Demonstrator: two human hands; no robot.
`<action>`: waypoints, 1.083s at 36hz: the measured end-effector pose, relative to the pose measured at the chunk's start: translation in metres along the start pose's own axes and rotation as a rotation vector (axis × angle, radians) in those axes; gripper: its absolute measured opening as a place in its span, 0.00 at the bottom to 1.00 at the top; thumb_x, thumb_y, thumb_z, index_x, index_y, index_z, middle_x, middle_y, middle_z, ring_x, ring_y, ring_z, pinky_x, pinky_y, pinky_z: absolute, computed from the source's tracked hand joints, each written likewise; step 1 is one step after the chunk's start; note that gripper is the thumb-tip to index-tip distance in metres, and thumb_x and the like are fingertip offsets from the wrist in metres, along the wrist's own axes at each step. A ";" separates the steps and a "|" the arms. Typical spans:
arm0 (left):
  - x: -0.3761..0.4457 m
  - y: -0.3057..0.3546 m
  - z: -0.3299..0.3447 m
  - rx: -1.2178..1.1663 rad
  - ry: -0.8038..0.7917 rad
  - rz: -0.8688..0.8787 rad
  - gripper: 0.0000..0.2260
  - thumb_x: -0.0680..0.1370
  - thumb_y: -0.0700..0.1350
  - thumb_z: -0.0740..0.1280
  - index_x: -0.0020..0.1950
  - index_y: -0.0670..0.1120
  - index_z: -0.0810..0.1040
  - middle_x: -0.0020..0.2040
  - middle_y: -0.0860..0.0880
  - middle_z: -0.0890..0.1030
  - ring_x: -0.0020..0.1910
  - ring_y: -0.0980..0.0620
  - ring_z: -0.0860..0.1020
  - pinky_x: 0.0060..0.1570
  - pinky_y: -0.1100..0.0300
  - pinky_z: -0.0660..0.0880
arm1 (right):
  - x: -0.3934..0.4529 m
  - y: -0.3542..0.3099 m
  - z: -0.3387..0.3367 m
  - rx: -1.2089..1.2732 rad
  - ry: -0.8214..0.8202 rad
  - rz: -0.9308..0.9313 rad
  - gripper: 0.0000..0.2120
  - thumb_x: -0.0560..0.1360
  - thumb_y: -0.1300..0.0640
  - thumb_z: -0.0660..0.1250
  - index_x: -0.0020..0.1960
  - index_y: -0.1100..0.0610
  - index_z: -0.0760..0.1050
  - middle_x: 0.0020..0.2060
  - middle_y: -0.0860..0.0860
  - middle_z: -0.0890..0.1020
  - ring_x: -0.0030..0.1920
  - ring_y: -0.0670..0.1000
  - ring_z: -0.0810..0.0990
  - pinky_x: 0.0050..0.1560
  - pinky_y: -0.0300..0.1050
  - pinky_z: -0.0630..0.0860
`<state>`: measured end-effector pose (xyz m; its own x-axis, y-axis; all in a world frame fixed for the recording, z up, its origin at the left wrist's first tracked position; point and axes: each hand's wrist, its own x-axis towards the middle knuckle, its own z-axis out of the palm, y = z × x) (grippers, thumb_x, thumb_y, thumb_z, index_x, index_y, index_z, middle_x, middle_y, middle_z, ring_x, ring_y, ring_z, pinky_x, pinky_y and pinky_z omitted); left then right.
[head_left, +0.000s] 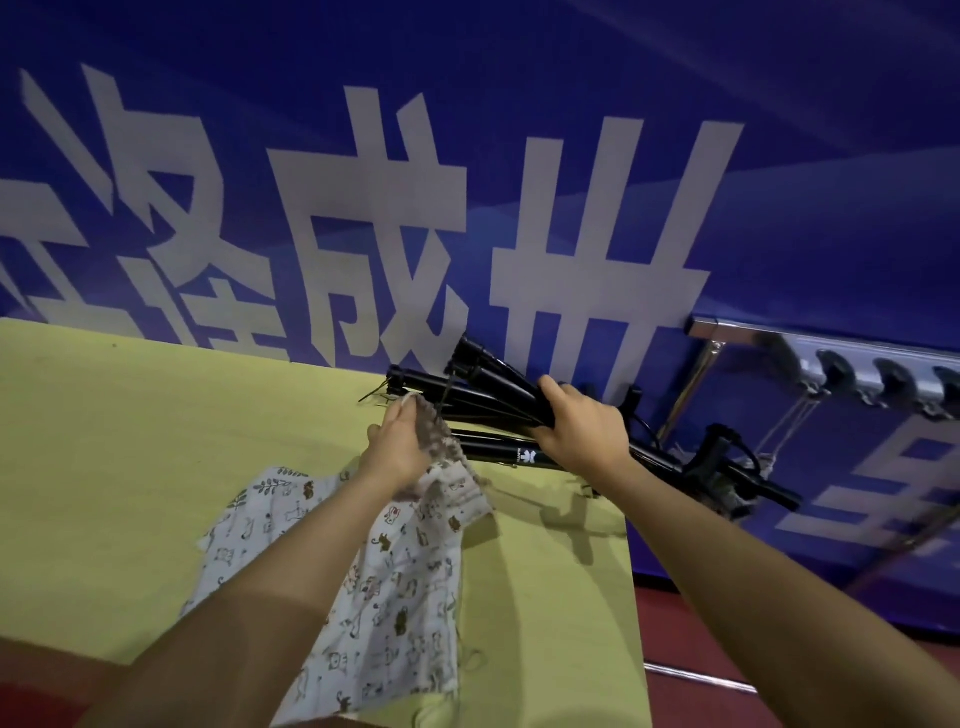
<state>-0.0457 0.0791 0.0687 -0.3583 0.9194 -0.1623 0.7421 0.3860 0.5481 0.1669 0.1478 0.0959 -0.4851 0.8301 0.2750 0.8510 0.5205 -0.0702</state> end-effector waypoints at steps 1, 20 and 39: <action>-0.001 -0.001 0.000 -0.003 -0.003 0.001 0.33 0.77 0.34 0.59 0.78 0.47 0.48 0.78 0.51 0.49 0.72 0.38 0.56 0.68 0.48 0.64 | -0.003 0.001 0.002 -0.008 -0.011 -0.006 0.20 0.74 0.51 0.64 0.63 0.52 0.63 0.49 0.52 0.78 0.44 0.58 0.79 0.35 0.46 0.69; 0.006 -0.005 -0.007 0.039 -0.067 0.127 0.36 0.72 0.29 0.60 0.77 0.49 0.54 0.75 0.52 0.58 0.70 0.41 0.61 0.66 0.48 0.67 | -0.007 -0.012 0.029 -0.186 -0.186 -0.228 0.22 0.75 0.58 0.61 0.68 0.51 0.62 0.55 0.54 0.77 0.54 0.59 0.76 0.49 0.49 0.71; -0.009 0.014 0.005 0.447 0.128 0.358 0.19 0.77 0.54 0.62 0.64 0.47 0.69 0.61 0.49 0.73 0.61 0.48 0.69 0.60 0.54 0.63 | 0.016 -0.042 0.021 -0.343 0.042 -0.522 0.16 0.59 0.58 0.75 0.46 0.55 0.79 0.36 0.50 0.80 0.37 0.52 0.79 0.41 0.45 0.73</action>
<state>-0.0289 0.0767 0.0734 -0.0867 0.9926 0.0847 0.9864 0.0736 0.1468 0.1188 0.1435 0.0837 -0.8521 0.4712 0.2277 0.5232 0.7559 0.3936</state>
